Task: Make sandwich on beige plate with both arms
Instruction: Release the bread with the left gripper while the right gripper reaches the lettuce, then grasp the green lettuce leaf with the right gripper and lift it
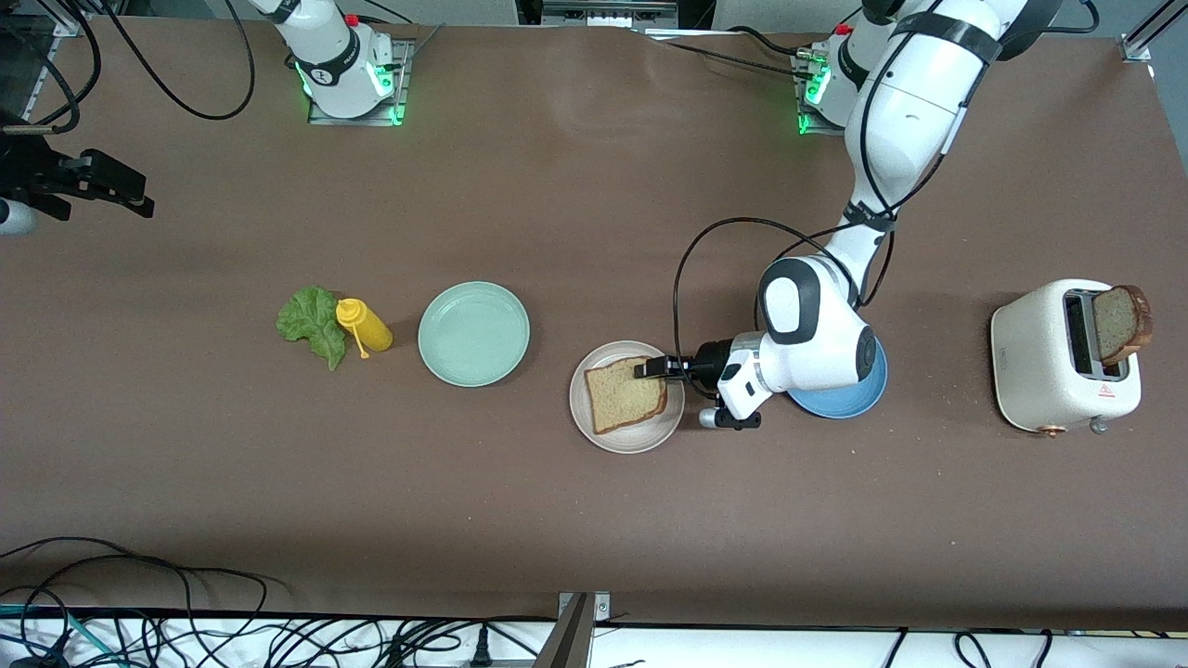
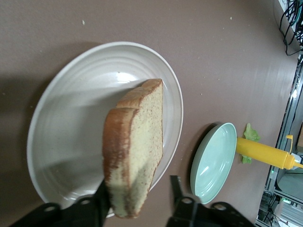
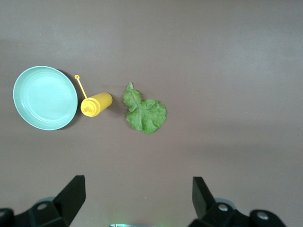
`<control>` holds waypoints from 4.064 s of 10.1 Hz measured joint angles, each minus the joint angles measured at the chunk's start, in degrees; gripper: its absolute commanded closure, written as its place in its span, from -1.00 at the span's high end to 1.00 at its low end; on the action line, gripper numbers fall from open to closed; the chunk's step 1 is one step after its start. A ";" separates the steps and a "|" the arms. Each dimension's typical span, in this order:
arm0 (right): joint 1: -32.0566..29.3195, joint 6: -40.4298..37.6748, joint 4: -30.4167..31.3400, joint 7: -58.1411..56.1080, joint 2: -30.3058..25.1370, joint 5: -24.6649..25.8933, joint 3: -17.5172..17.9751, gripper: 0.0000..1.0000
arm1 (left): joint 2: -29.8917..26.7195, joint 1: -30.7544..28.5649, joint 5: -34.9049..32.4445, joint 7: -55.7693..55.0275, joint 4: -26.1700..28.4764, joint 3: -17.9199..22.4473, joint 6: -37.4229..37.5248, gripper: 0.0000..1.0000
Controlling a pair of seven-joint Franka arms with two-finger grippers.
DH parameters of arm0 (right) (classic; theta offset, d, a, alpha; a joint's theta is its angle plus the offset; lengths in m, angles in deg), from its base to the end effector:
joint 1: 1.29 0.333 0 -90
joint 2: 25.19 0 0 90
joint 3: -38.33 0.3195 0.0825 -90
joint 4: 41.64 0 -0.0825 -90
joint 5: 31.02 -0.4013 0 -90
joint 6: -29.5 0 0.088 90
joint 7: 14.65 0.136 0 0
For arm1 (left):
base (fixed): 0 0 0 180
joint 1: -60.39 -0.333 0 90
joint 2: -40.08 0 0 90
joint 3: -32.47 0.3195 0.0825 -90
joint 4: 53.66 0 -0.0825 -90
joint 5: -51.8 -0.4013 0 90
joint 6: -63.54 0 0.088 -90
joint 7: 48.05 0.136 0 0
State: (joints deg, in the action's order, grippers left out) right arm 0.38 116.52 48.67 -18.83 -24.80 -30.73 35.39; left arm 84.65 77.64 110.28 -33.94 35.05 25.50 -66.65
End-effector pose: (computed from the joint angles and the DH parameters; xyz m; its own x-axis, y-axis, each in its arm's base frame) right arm 0.5659 -0.0132 0.5882 0.9966 0.0505 -0.0644 0.0507 -0.9987 0.0007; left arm 0.6536 -0.3257 0.1702 0.9885 0.0225 -0.1492 0.1246 -0.6793 0.7232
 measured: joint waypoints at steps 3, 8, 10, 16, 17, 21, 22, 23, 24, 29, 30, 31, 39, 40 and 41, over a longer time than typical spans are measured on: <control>-0.01 0.00 0.02 0.00 0.03 0.00 -0.02 1.00 | -0.42 -0.59 -3.56 -0.77 -0.26 0.44 0.51 1.00; -0.01 0.01 0.67 -0.09 3.26 0.32 -0.07 1.00 | -5.35 -5.10 -18.82 -8.12 -0.93 1.07 12.02 1.00; -0.02 0.05 1.47 -0.13 4.19 0.32 -0.08 1.00 | -7.47 -6.99 -26.97 -11.01 -0.94 1.11 14.68 1.00; -0.27 21.47 23.07 -3.55 5.14 0.32 -1.75 1.00 | -14.32 -15.47 -50.60 -16.20 -1.14 2.07 29.35 1.00; -0.27 26.36 27.39 -3.80 5.75 0.32 -1.79 1.00 | -15.28 -16.36 -52.76 -16.20 -1.22 2.81 31.10 1.00; -0.19 36.58 31.79 -4.64 13.23 0.04 -1.48 1.00 | -20.06 -18.91 -58.93 -16.20 -1.83 3.96 34.50 1.00; -0.12 38.19 31.81 -4.64 14.72 -0.22 -1.21 1.00 | -21.42 -18.96 -60.05 -16.23 -2.15 4.08 36.27 1.00; -0.08 39.55 31.84 -4.64 16.27 -1.77 -0.84 1.00 | -22.39 -18.95 -60.93 -16.37 -3.26 4.07 38.78 1.00; -0.03 40.40 31.83 -4.72 17.89 -4.48 -0.52 1.00 | -22.92 -18.96 -61.15 -16.62 -5.39 4.08 42.26 1.00; -0.02 42.49 31.77 -4.87 23.45 -7.54 0.27 0.67 | -30.88 -19.96 -61.31 -18.29 -6.55 4.66 47.14 1.00; -0.02 42.64 31.74 -4.87 24.16 -7.65 0.32 0.44 | -33.77 -19.91 -61.31 -18.30 -3.15 4.63 45.09 1.00; -0.03 42.85 31.69 -4.87 24.77 -8.29 0.35 0.13 | -36.12 -19.81 -61.31 -18.34 0.65 4.64 42.68 1.00; -0.02 35.32 26.31 -5.86 25.77 -9.45 0.55 -0.98 | -40.50 -18.15 -61.31 -18.38 10.68 6.72 38.81 1.00; -0.01 30.83 23.06 -5.95 25.70 -9.43 0.55 -0.98 | -40.71 -17.88 -61.31 -18.37 12.41 6.75 38.25 1.00; -0.01 25.99 19.19 -6.01 25.56 -9.15 0.50 -0.98 | -40.76 -17.32 -61.31 -18.37 13.23 6.74 36.93 1.00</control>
State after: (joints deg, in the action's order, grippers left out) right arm 0.37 142.51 67.86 -24.83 0.75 -39.88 35.89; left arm 43.89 60.31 48.97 -52.32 48.28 32.24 -29.72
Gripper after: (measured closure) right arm 0.912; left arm 0.000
